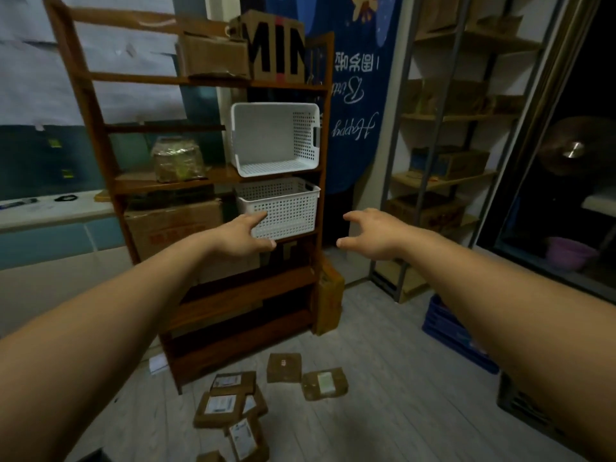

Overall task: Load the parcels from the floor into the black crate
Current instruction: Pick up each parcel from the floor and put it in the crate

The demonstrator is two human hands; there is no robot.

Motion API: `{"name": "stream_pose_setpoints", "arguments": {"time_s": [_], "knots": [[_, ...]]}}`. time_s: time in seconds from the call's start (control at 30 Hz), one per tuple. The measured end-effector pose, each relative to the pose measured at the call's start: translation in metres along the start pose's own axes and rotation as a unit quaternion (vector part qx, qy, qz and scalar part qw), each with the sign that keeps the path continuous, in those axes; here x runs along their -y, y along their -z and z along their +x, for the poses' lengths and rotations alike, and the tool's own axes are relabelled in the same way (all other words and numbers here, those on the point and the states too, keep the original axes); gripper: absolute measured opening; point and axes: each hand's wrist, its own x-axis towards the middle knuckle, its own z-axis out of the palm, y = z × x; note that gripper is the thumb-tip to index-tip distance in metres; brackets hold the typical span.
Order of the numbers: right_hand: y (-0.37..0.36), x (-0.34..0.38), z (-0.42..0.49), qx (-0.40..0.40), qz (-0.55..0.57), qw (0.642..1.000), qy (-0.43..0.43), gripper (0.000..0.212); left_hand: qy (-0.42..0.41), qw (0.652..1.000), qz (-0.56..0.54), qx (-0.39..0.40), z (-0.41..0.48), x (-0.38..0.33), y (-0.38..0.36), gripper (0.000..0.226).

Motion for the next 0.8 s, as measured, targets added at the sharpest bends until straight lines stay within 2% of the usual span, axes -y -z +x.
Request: {"name": "stream_pose_setpoints", "arguments": {"time_s": [0.13, 0.3, 0.4, 0.6, 0.8], "knots": [[-0.018, -0.034, 0.057, 0.027, -0.012, 0.999, -0.023, 0.074, -0.011, 0.998, -0.048, 0.043, 0.074, 0.001, -0.025, 0.080], [-0.047, -0.068, 0.112, 0.074, -0.016, 0.996, -0.042, 0.075, 0.007, 0.994, -0.055, 0.091, 0.133, 0.008, -0.065, 0.081], [-0.065, -0.085, 0.144, 0.104, -0.023, 0.994, -0.023, 0.075, 0.023, 0.991, -0.042, 0.124, 0.154, 0.023, -0.083, 0.082], [-0.104, -0.121, 0.225, 0.156, -0.008, 0.986, 0.052, 0.069, 0.116, 0.986, -0.079, 0.089, 0.202, 0.046, -0.113, 0.082], [-0.139, -0.173, 0.312, 0.199, -0.016, 0.970, 0.135, 0.069, 0.236, 0.961, -0.142, 0.030, 0.261, 0.037, -0.161, 0.083]]}}
